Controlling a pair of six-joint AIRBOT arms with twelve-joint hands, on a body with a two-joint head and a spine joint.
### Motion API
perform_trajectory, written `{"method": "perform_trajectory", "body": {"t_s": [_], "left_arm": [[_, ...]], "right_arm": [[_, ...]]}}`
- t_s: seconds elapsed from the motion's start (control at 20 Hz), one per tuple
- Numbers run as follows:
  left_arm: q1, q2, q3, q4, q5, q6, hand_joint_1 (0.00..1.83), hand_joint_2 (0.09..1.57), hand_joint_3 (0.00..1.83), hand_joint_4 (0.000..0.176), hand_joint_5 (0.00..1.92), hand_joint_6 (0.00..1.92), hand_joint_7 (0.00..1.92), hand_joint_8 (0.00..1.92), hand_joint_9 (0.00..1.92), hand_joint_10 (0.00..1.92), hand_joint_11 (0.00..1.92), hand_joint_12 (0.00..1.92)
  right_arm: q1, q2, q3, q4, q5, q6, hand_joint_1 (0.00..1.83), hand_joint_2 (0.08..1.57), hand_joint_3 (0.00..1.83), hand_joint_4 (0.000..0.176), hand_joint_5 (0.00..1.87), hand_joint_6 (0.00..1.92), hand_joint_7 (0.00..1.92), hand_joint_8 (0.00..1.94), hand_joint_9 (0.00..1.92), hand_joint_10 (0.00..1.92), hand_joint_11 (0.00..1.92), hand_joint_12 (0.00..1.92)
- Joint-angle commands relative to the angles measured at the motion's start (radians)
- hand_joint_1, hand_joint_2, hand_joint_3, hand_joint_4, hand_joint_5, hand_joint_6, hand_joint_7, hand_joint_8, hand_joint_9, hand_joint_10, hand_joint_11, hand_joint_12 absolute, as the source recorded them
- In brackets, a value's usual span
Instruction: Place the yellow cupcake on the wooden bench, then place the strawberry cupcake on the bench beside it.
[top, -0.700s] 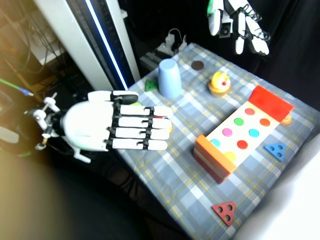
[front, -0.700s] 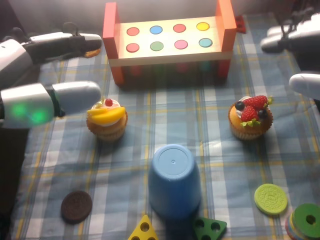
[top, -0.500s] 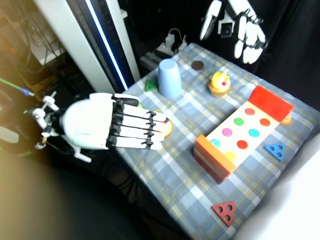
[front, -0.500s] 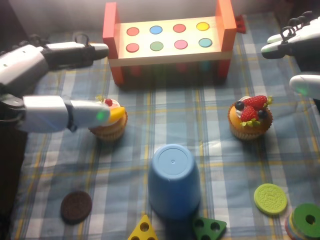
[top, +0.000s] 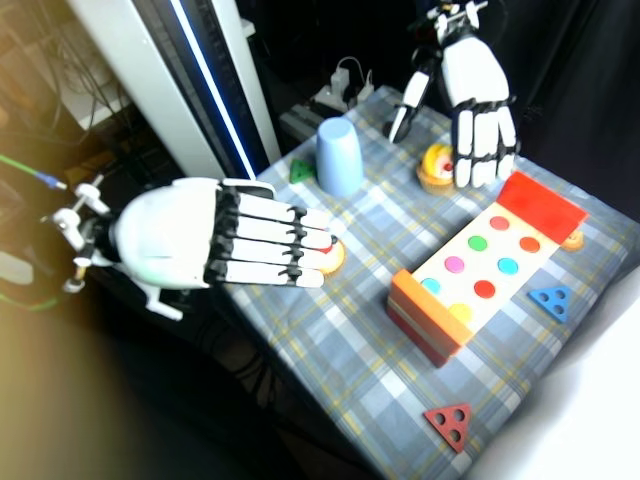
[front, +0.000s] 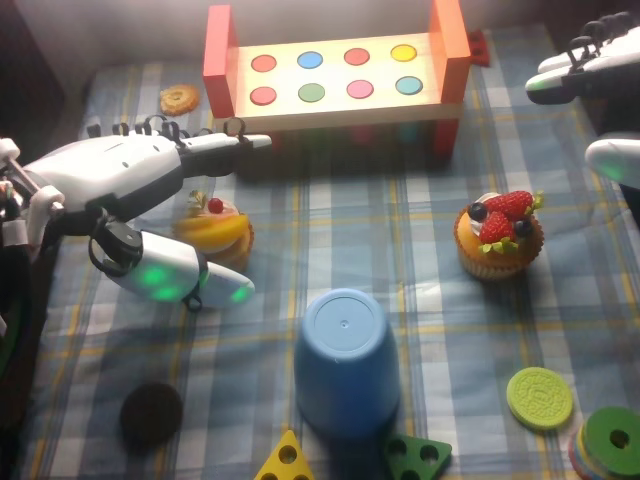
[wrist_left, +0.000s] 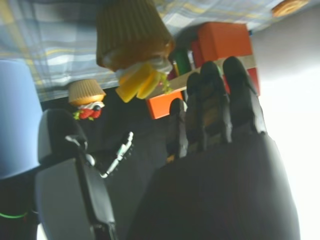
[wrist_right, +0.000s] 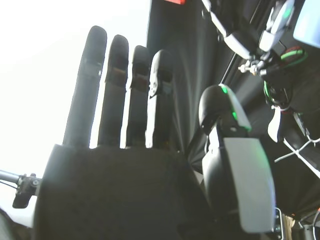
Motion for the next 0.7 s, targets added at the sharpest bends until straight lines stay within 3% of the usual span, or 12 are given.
{"method": "perform_trajectory", "body": {"t_s": [0.0, 0.1, 0.2, 0.4, 0.55, 0.65], "left_arm": [[-0.017, 0.0, 0.005, 0.002, -0.09, 0.011, 0.73, 0.9, 0.0, 0.176, 0.17, 0.0, 0.28, 0.0, 0.26, 0.0, 0.0, 0.43], [-0.022, -0.001, 0.007, -0.037, -0.089, 0.07, 0.82, 0.9, 0.0, 0.176, 0.29, 0.01, 0.37, 0.0, 0.34, 0.01, 0.0, 0.53], [-0.023, 0.002, 0.009, -0.075, -0.085, 0.119, 0.83, 0.95, 0.01, 0.176, 0.29, 0.0, 0.35, 0.0, 0.31, 0.0, 0.0, 0.33], [-0.027, -0.005, 0.026, -0.085, -0.043, 0.122, 0.93, 0.96, 0.0, 0.176, 0.37, 0.01, 0.54, 0.01, 0.46, 0.01, 0.0, 0.57], [-0.04, -0.022, 0.04, -0.105, -0.032, 0.145, 0.87, 1.04, 0.01, 0.176, 0.44, 0.01, 0.63, 0.01, 0.54, 0.01, 0.0, 0.6], [-0.044, -0.03, 0.047, -0.129, -0.029, 0.16, 0.84, 1.06, 0.0, 0.176, 0.46, 0.01, 0.63, 0.0, 0.53, 0.0, 0.0, 0.53]], "right_arm": [[0.009, 0.002, -0.003, 0.024, 0.118, 0.009, 0.48, 1.32, 0.0, 0.0, 0.7, 0.0, 0.69, 0.01, 0.67, 0.0, 0.57, 0.24], [0.009, 0.003, -0.004, 0.022, 0.118, 0.012, 0.46, 1.33, 0.0, 0.0, 0.71, 0.0, 0.7, 0.0, 0.68, 0.0, 0.58, 0.24], [0.009, 0.004, -0.005, 0.022, 0.118, 0.013, 0.45, 1.34, 0.0, 0.0, 0.71, 0.0, 0.7, 0.0, 0.67, 0.0, 0.57, 0.24], [0.009, 0.004, -0.005, 0.021, 0.118, 0.013, 0.47, 1.35, 0.0, 0.0, 0.72, 0.0, 0.71, 0.0, 0.67, 0.0, 0.58, 0.26], [0.009, 0.004, -0.005, 0.02, 0.118, 0.016, 0.48, 1.37, 0.0, 0.0, 0.72, 0.0, 0.71, 0.0, 0.68, 0.0, 0.58, 0.27], [0.009, 0.004, -0.005, 0.02, 0.118, 0.017, 0.48, 1.37, 0.0, 0.0, 0.72, 0.0, 0.71, 0.0, 0.68, 0.0, 0.57, 0.27]]}}
